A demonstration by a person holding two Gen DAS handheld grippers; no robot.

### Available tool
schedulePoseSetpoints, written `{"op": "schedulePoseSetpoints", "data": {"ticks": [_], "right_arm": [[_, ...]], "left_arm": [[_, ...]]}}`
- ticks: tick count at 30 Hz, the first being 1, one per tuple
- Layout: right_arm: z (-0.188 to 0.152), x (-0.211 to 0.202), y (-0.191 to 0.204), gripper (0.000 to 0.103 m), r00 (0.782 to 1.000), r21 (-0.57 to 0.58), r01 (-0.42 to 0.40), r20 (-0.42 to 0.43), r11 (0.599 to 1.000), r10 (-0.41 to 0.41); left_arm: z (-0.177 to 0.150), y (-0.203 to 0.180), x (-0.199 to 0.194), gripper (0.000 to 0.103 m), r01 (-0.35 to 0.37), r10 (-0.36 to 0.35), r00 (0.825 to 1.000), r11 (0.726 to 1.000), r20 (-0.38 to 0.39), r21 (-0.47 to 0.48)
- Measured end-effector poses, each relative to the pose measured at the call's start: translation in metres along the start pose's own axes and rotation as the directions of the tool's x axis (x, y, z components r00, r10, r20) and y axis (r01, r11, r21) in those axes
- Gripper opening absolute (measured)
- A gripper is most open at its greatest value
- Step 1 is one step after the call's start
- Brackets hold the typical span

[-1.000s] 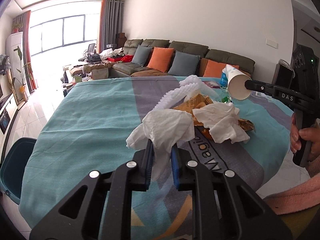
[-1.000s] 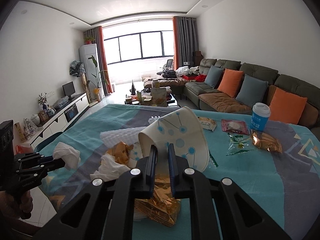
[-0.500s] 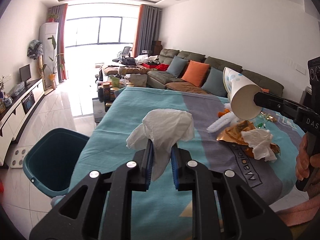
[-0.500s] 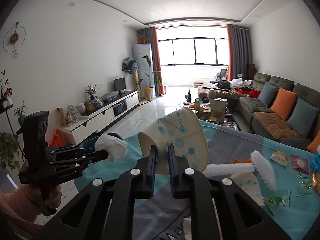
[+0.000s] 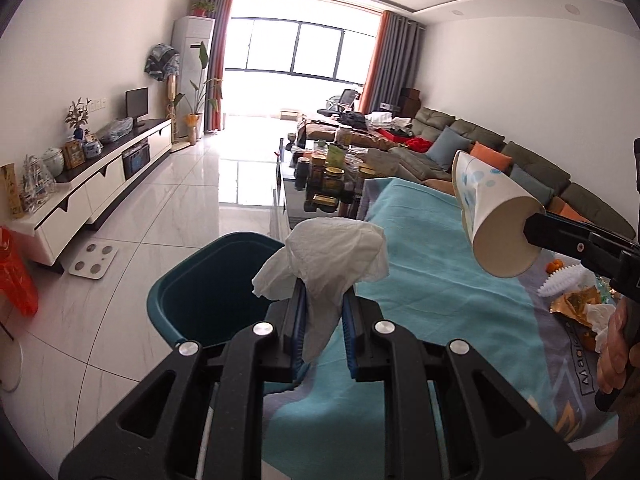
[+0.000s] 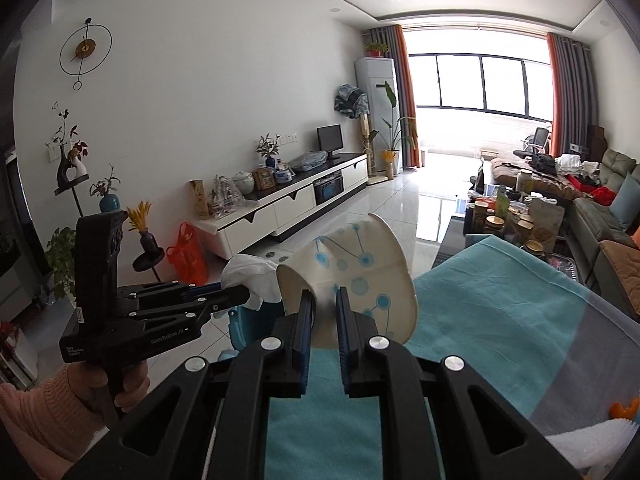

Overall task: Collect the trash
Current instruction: 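Carry tissue and cup to the teal wastebasket and release both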

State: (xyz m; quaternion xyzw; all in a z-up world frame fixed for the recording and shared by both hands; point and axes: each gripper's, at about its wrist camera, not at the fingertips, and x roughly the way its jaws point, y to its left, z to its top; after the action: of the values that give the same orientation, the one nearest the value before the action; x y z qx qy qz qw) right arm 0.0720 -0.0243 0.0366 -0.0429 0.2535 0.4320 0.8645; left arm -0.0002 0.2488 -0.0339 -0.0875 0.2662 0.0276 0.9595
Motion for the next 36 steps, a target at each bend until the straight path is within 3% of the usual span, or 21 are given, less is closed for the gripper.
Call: {"op": "schedulePoseSetpoints", "data": {"ticks": [10, 24, 27, 30, 34, 36], "right_arm": [[0.012, 0.082, 0.017, 0.011, 0.989, 0.019, -0.099, -0.106, 0.995, 0.101], [0.010, 0.174, 0.025, 0.011, 0.956, 0.047, -0.122, -0.262, 0.991, 0.130], [0.007, 0.181, 0.023, 0.014, 0.949, 0.058, -0.118, -0.288, 0.991, 0.129], [0.005, 0.184, 0.019, 0.019, 0.948, 0.071, -0.107, -0.294, 0.992, 0.123], [0.005, 0.178, 0.016, 0.020, 0.953, 0.081, -0.097, -0.279, 0.992, 0.116], [0.005, 0.170, 0.012, 0.022, 0.958, 0.089, -0.092, -0.264, 0.992, 0.112]], "left_arm": [[0.000, 0.041, 0.018, 0.017, -0.065, 0.062, 0.996, 0.997, -0.064, -0.050], [-0.007, 0.069, 0.068, 0.021, -0.096, 0.074, 0.982, 0.987, -0.171, -0.125], [-0.010, 0.073, 0.076, 0.024, -0.106, 0.079, 0.978, 0.985, -0.192, -0.136], [-0.012, 0.071, 0.080, 0.036, -0.111, 0.084, 0.977, 0.985, -0.194, -0.131], [-0.013, 0.065, 0.080, 0.048, -0.107, 0.083, 0.978, 0.987, -0.191, -0.118], [-0.014, 0.064, 0.079, 0.049, -0.106, 0.084, 0.978, 0.989, -0.189, -0.107]]}}
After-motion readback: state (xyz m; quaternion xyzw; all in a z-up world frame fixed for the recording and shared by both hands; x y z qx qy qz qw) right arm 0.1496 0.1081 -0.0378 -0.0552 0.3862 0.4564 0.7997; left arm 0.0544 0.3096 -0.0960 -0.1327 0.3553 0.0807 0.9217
